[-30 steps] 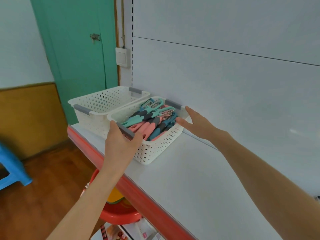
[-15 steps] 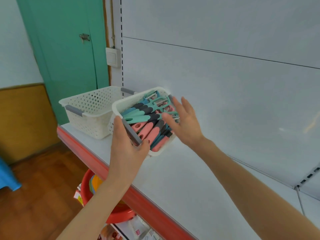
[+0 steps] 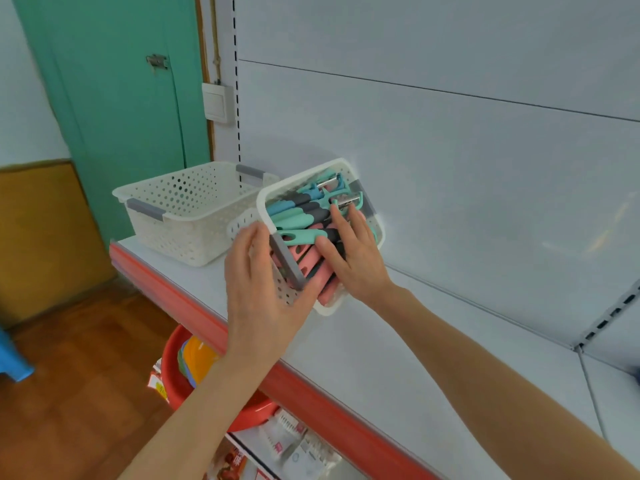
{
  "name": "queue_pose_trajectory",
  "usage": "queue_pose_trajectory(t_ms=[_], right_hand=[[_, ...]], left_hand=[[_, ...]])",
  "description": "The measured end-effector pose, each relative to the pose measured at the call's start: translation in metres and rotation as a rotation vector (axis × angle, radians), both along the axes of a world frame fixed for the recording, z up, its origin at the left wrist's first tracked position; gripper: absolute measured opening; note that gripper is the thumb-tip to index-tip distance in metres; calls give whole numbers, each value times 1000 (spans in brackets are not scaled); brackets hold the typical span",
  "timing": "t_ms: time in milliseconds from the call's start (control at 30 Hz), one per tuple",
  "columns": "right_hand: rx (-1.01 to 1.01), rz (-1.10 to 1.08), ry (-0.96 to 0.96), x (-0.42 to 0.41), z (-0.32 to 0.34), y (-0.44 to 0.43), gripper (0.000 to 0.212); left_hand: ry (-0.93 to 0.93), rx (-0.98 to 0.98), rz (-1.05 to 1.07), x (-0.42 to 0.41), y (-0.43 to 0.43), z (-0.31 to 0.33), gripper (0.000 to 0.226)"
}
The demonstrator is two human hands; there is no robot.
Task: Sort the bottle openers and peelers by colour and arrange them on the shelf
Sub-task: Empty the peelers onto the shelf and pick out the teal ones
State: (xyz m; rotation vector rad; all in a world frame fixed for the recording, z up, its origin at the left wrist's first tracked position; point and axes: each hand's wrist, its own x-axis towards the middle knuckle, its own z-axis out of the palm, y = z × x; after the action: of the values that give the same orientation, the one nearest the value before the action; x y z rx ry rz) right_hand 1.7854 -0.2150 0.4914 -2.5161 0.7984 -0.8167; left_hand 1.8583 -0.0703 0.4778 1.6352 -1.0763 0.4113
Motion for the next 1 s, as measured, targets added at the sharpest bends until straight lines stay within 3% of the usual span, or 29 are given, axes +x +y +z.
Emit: queue_pose_trajectory(t_ms=[100, 200, 333, 400, 600, 800, 1000], right_hand=[[13, -30, -18, 2, 1, 4, 60], [59, -70, -3, 1, 6, 11, 56], [133, -112, -65, -2, 12, 22, 53], [216, -145, -153, -1, 12, 29, 53], [360, -287, -332, 3, 5, 48, 54], [313, -400, -216, -15, -8, 57, 56], [428, -466, -224, -43, -16, 60, 50]], left_hand=[[197, -92, -103, 21, -3, 7, 61], [244, -104, -251, 32, -7, 12, 51], [191, -116, -277, 37, -7, 11, 75], [74, -58, -262, 42, -10, 10, 84], [-38, 30, -319, 36, -10, 13, 74], [-171, 65, -433, 40, -9, 11, 70], [-20, 138, -465, 42, -7, 2, 91]])
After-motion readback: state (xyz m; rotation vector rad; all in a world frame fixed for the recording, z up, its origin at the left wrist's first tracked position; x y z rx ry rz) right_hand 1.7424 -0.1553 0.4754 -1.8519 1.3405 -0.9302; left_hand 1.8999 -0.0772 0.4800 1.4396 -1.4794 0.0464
